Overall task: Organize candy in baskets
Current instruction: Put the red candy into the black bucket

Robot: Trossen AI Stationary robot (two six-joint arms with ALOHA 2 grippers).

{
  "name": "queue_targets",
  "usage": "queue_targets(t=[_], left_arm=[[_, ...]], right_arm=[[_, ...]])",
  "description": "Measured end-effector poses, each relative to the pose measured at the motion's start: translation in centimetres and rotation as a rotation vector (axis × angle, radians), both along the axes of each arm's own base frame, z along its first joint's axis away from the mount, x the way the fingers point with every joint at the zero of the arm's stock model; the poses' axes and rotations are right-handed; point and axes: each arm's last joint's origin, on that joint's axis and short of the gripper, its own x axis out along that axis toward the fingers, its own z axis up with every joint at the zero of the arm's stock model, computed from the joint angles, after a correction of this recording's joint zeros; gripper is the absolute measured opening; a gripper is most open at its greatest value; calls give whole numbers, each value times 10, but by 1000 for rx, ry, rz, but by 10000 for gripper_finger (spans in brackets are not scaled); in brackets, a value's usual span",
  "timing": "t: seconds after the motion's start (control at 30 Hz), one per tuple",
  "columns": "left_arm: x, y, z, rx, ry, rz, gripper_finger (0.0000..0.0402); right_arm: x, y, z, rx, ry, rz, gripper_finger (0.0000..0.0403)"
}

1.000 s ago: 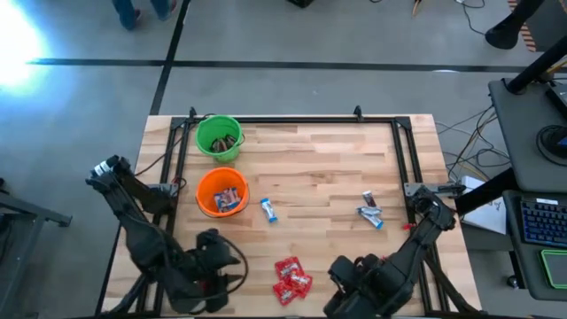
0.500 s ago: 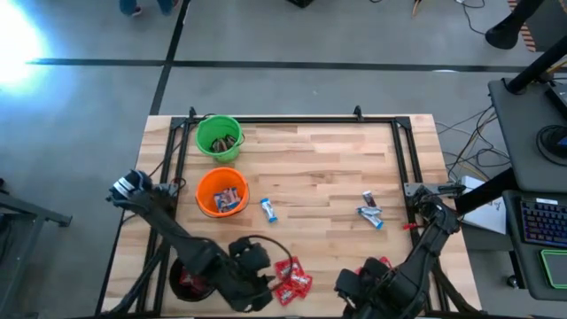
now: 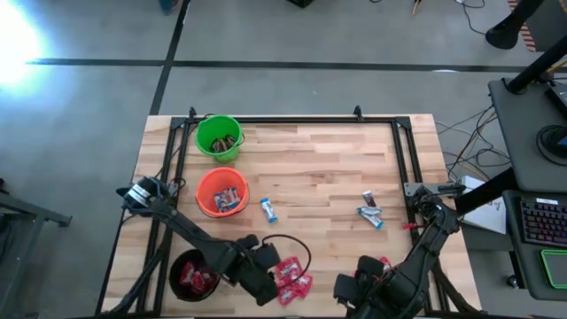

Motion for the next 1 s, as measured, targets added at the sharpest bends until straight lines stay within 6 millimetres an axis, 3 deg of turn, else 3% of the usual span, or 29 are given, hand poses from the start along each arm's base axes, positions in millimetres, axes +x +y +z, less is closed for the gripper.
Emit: queue_targets(t=[0.17,0.47,0.83,1.0], left_arm=[[3,6,1,28,31,-138,158],[11,20,0,54,47,-148,158],[29,56,0,-117,39,318,170],[35,68,-3,-146,33,433,188]], right_arm=[[0,0,1,-2,-4,21,224],[-1,-1,3,7,-6,-35,224],[0,-2,3,22,-9,-183,224],[0,-2,3,24,-8,-192,224]])
